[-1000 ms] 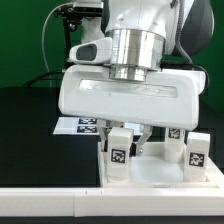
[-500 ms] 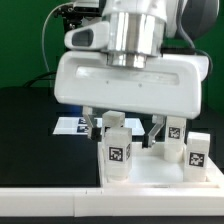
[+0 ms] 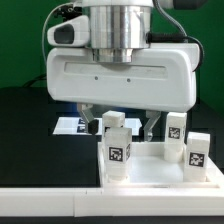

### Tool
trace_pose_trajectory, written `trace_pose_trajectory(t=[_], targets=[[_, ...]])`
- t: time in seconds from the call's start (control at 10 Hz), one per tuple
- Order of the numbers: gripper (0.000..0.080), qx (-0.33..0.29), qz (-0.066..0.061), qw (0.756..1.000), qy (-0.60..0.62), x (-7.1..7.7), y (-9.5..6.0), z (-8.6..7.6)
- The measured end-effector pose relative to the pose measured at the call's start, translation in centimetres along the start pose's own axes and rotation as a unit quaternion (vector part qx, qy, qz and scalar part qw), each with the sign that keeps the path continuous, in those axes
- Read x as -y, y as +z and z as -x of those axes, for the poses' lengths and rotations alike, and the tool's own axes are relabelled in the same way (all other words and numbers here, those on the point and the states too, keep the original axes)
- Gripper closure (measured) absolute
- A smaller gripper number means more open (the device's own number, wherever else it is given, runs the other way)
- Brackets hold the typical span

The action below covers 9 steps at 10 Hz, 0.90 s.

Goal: Assemble square table

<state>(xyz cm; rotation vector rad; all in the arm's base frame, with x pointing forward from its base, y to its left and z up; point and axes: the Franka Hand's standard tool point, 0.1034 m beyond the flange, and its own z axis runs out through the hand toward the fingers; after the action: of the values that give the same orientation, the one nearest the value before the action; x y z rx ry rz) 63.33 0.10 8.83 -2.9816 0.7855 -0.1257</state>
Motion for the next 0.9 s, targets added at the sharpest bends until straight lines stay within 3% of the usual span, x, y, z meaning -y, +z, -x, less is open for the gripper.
trace_pose_trajectory(t=[0.3, 0.5, 0.6, 0.7, 0.9], targets=[[0.0151, -0.008, -0.001, 1.000, 0.016, -0.03, 0.49, 0.34], [0.0410, -0.008, -0.001, 1.000, 0.017, -0.05, 0.53, 0.35], [0.0410, -0.007, -0.002, 0.998, 0.065, -0.06, 0.56, 0.37], [0.0512, -0.007, -0.002, 0.995, 0.104, -0.13, 0.60, 0.37], [0.0512, -0.012, -0.002, 0.981, 0.195, -0.11, 0.69, 0.40]])
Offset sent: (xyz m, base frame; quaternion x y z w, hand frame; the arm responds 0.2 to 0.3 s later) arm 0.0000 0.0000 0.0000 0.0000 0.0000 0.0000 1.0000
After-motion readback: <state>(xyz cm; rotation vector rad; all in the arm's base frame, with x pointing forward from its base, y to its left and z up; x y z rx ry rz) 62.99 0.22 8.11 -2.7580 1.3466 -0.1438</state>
